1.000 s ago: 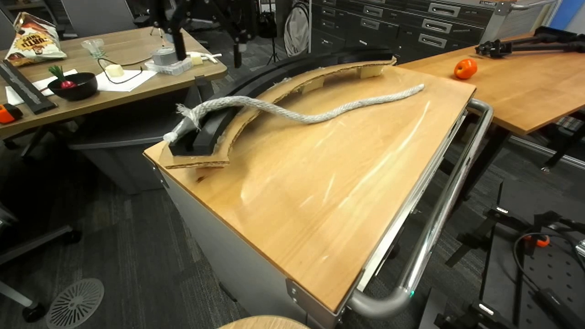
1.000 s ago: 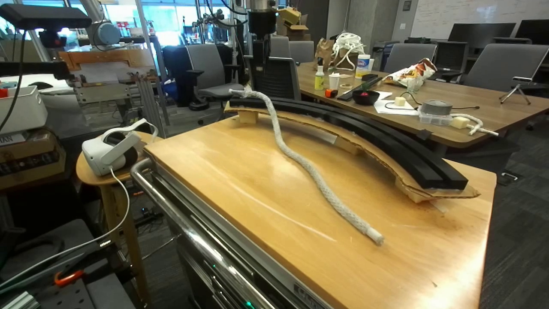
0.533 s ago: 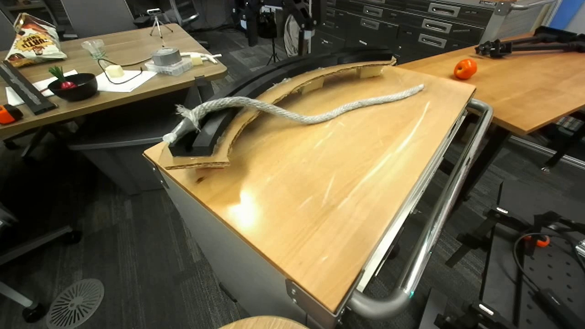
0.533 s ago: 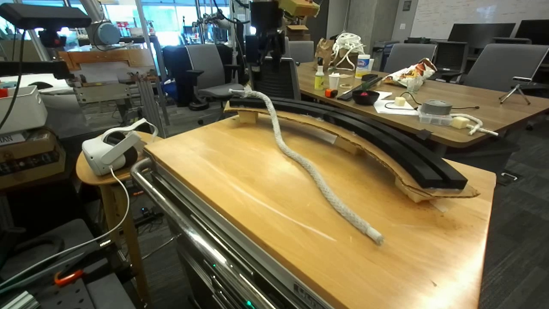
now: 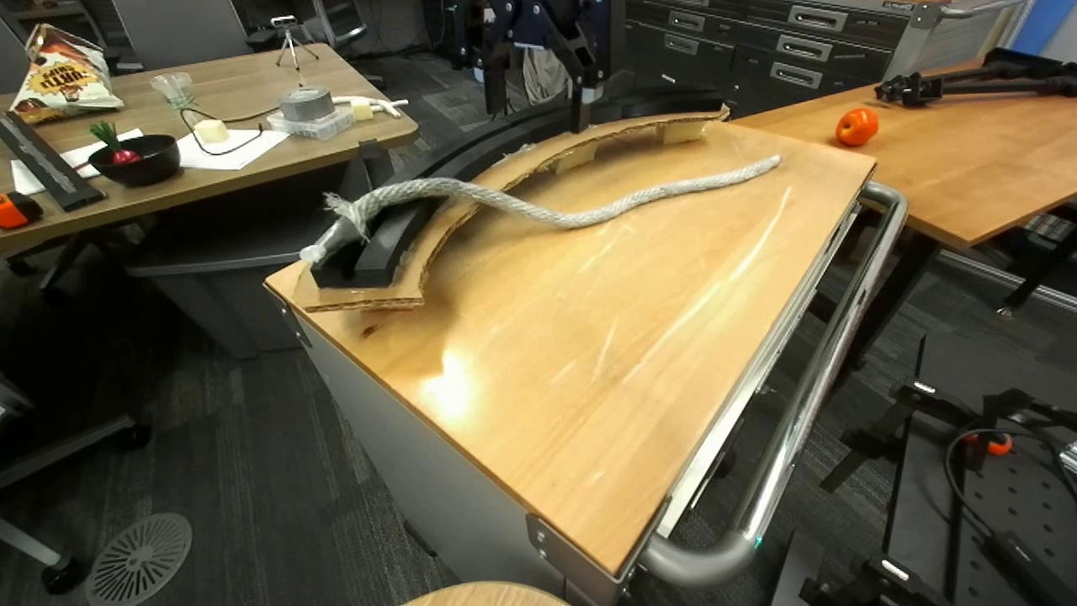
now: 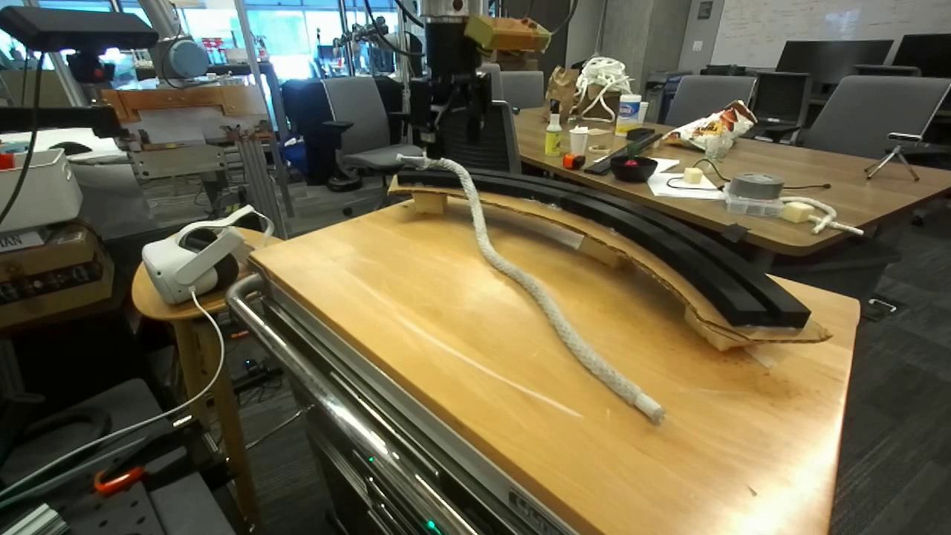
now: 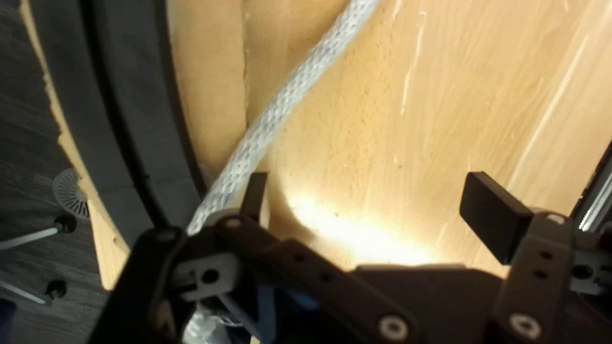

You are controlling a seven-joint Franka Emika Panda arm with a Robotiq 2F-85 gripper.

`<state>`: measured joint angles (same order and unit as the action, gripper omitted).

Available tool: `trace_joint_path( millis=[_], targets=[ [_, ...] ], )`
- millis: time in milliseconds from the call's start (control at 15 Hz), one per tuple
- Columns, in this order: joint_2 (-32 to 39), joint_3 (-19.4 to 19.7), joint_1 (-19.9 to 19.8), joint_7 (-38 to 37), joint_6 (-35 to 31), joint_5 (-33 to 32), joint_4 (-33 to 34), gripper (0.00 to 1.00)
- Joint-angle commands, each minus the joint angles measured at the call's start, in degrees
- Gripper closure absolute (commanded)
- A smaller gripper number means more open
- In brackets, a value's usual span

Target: Place the rope on the platform

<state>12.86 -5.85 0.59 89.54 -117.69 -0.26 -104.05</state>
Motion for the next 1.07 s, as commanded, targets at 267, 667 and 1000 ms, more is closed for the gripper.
trace_joint_path(
  millis=[267,667,1000],
  targets=[
    [-12.54,3.27,-2.73,-11.66,-13.38,8.78,-26.51,0.00],
    [-11.28,4.39,-2.06,-12.69,-15.68,7.23,-27.07,0.00],
    [-6.34,4.95,-2.72,-14.66,-18.03,5.76,-22.69,0.00]
  ],
)
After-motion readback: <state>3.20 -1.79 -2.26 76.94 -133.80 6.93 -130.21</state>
